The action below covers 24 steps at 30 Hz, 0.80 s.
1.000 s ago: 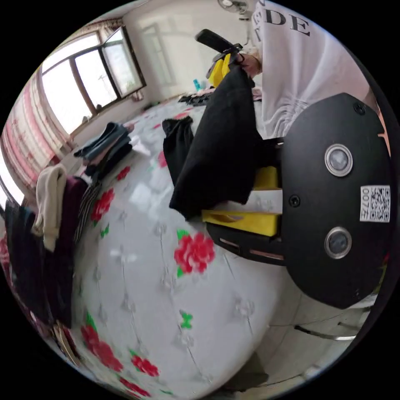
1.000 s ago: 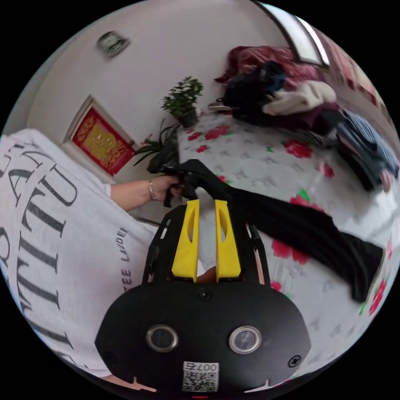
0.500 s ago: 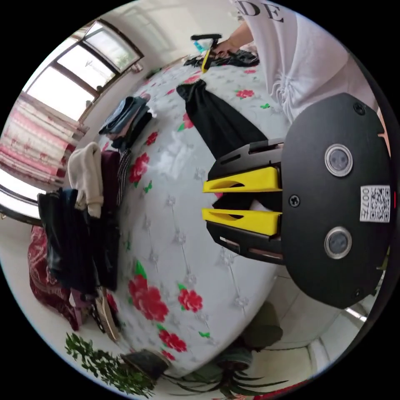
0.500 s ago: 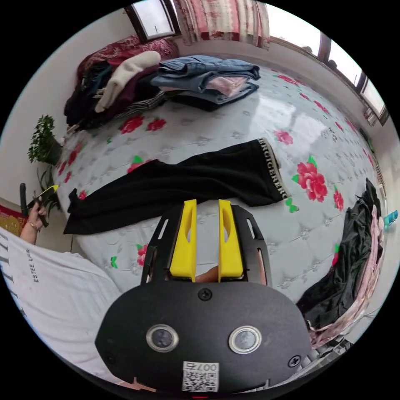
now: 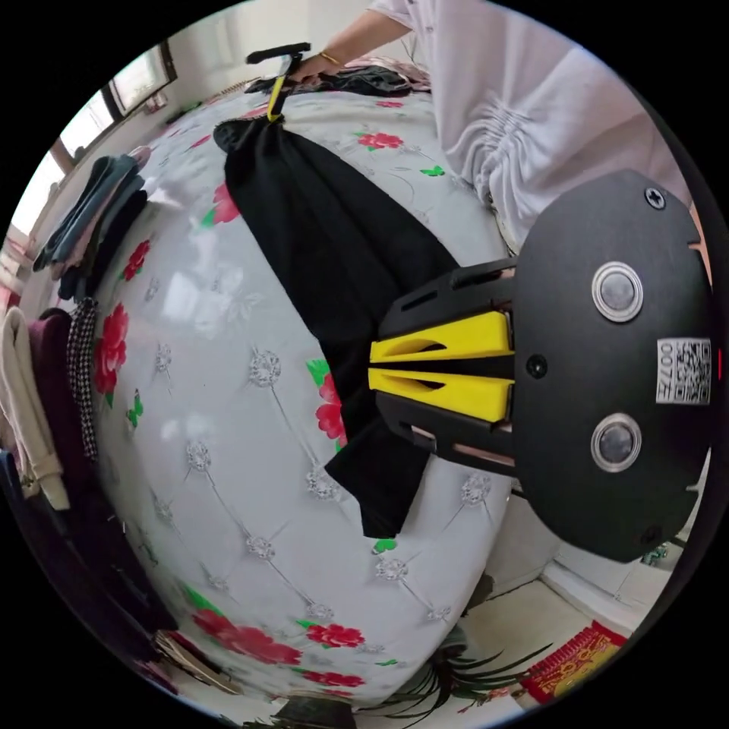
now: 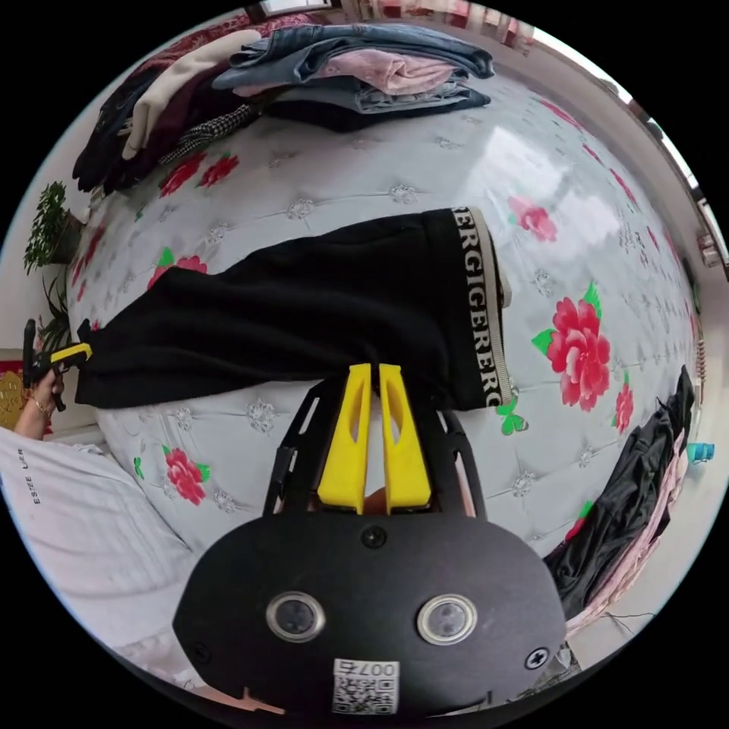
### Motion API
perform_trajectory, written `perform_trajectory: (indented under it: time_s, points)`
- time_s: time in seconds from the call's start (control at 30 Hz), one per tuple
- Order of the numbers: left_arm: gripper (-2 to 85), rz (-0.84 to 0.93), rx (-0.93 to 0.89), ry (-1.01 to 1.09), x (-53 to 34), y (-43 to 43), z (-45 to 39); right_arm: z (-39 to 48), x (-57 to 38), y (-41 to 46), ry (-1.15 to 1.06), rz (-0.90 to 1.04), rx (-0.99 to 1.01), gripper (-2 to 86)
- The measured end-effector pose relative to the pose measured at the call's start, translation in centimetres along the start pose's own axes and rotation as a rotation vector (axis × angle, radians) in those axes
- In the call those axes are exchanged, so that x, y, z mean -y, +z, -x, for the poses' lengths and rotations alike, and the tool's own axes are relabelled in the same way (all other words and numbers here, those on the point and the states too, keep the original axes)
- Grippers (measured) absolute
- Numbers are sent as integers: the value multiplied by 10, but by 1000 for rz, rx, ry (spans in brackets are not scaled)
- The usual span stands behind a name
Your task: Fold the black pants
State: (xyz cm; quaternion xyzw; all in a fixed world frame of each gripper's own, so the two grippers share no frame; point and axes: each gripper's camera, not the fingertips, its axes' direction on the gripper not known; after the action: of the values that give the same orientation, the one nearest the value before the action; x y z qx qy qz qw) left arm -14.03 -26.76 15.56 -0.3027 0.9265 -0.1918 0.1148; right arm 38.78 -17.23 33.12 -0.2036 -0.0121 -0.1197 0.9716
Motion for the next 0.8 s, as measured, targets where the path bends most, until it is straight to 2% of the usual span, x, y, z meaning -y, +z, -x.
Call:
perform_trajectory:
  time_s: [0.2,0.37,0.43,0.53,0.6,0.73,0.8]
  points:
    - [-9,-316,-76,-69,19,-99,26,-20,-9,-112,-23,-351,69,-1]
    - [-9,-626,-130,-53,11,-204,25,-25,-42,-191,-31,-541,102,-1]
    - [-9,-676,-160,-47,-2,-222,22,-24,-64,-208,-6,-593,103,-1]
    - [-9,-670,-147,-28,-28,-228,13,-18,-109,-218,14,-628,98,-1]
    - [-9,-628,-149,-47,-45,-219,13,-13,-144,-206,35,-574,80,0]
    - [-9,-448,-236,-141,-77,-169,17,-15,-190,-165,152,-450,110,0]
    - [-9,-358,-259,-151,-90,-146,13,-17,-216,-138,244,-402,192,0]
